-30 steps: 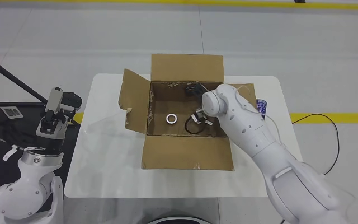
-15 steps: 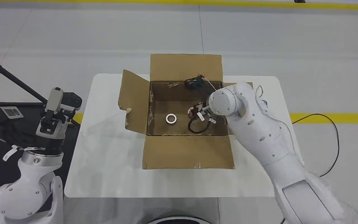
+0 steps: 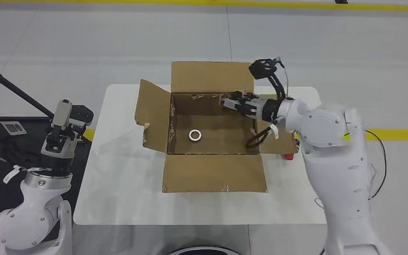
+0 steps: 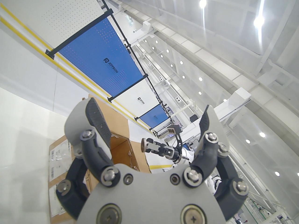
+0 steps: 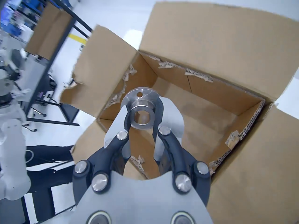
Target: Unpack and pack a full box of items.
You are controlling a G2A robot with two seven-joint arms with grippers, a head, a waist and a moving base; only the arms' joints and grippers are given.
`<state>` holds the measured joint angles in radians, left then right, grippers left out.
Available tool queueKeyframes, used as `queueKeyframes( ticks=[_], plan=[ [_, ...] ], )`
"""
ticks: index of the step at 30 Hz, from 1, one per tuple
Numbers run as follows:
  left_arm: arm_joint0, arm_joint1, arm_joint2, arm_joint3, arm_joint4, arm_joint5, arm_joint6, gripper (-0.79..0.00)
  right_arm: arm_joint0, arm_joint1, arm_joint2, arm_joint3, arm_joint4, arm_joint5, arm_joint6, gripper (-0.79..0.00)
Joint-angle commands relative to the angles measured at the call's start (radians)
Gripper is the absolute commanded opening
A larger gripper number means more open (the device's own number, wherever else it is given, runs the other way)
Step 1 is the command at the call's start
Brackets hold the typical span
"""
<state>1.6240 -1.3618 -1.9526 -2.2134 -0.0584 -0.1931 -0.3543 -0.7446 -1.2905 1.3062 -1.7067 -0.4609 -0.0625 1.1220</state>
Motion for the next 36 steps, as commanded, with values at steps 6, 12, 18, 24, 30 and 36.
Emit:
queueKeyframes(
  ticks=[6,12,18,24,30,36],
  plan=[
    [0.0,0.0,0.0,0.0,0.0,0.0,0.0,0.0,-0.077,0.017,0.159,-0.024,0.319,-0.13,-0.032,-0.785],
    [0.0,0.0,0.0,0.0,0.0,0.0,0.0,0.0,-0.097,0.038,0.234,-0.011,0.294,-0.14,-0.039,-0.785],
    [0.0,0.0,0.0,0.0,0.0,0.0,0.0,0.0,-0.143,0.066,0.297,-0.089,-0.107,0.064,-0.117,-0.785],
    [0.0,0.0,0.0,0.0,0.0,0.0,0.0,0.0,-0.133,0.088,0.306,0.003,-0.366,0.196,-0.046,-0.785],
    [0.0,0.0,0.0,0.0,0.0,0.0,0.0,0.0,-0.097,0.104,0.267,0.192,-0.627,0.286,0.02,-0.785],
    [0.0,0.0,0.0,0.0,0.0,0.0,0.0,0.0,-0.038,0.111,0.249,0.408,-0.704,0.291,0.038,-0.785]
  ],
)
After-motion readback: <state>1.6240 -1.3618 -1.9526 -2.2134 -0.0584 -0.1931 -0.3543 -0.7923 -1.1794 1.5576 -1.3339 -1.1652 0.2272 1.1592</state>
